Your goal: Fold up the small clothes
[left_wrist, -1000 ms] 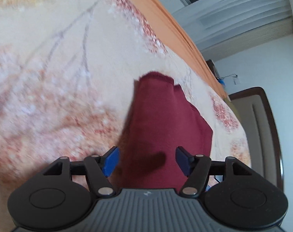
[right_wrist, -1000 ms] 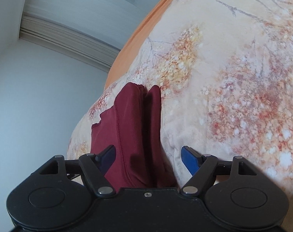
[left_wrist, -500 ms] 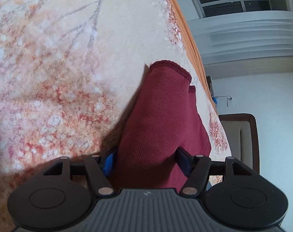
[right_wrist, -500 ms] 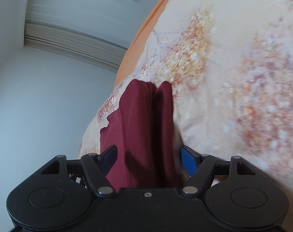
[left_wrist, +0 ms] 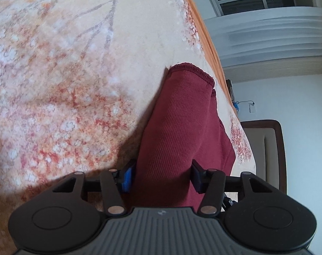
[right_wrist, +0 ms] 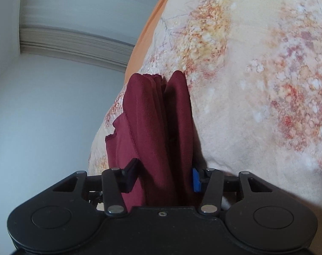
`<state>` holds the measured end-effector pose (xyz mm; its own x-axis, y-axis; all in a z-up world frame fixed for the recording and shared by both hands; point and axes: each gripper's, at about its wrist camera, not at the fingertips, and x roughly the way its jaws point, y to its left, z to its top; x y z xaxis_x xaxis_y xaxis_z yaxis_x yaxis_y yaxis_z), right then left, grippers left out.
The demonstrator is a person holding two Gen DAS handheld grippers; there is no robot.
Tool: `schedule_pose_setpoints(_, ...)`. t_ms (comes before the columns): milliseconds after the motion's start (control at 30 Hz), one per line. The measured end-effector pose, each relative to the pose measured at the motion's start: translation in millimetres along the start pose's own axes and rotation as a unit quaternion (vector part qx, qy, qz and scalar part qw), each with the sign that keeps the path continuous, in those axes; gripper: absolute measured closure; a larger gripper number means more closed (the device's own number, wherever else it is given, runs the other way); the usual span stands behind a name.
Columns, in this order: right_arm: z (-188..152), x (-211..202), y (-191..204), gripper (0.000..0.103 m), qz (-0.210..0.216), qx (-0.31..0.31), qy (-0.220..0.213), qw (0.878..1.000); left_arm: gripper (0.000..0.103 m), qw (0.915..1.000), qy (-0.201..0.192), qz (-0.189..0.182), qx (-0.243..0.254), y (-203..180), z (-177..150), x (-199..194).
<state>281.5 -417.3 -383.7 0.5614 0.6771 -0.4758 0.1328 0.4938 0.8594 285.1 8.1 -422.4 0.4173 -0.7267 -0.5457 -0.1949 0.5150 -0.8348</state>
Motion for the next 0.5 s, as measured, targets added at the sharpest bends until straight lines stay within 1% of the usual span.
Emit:
schedule_pose_setpoints(33, -0.4, -0.7, 1.6, 0.062, -0.005, -0.008, 0.0, 1.0, 0.046, 1.0, 0.002, 0.0, 0.003, 1.0, 0.2, -1.5)
schedule_pose_setpoints(67, -2.2, -0.6, 4.8, 0.071, -0.007, -0.02, 0.0, 1.0, 0.051, 1.0, 0.002, 0.002, 0.008, -0.4, 0.0, -2.1)
schedule_pose_setpoints(100, -3.4, -2.0, 8.8, 0.073, -0.007, -0.031, -0.001, 1.0, 0.063, 0.9997, -0.001, 0.009, 0.024, -3.9, -0.6, -4.6)
schedule_pose_setpoints(133, -5.4, -1.0, 15.2, 0.075, -0.011, -0.041, -0.004, 0.999, 0.067, 0.9988, -0.002, 0.021, 0.044, -9.4, -1.5, -6.3)
schedule_pose_setpoints(167, -5.8, -4.2, 20.2, 0.076, -0.012, -0.045, -0.009, 0.999, 0.072, 0.9982, -0.005, 0.027, 0.053, -15.9, -1.3, -6.4)
schedule_pose_setpoints(200, -6.8, -7.2, 25.6, 0.076, -0.008, -0.048, -0.015, 0.999, 0.074, 0.9976, -0.009, 0.031, 0.061, -21.8, -2.0, -8.4)
schedule_pose_setpoints(267, -9.5, -13.0, 36.2, 0.076, -0.01, -0.056, -0.022, 0.998, 0.075, 0.996, -0.015, 0.04, 0.078, -36.0, -2.7, -11.9)
schedule_pose_setpoints(333, -11.6, -16.9, 43.0, 0.076, -0.014, -0.052, -0.024, 0.998, 0.075, 0.9947, -0.017, 0.045, 0.091, -47.6, -3.9, -16.7)
schedule_pose_setpoints(500, -20.4, -28.3, 55.5, 0.076, -0.016, -0.054, -0.029, 0.998, 0.075, 0.9919, -0.014, 0.057, 0.113, -65.6, -6.9, -29.8)
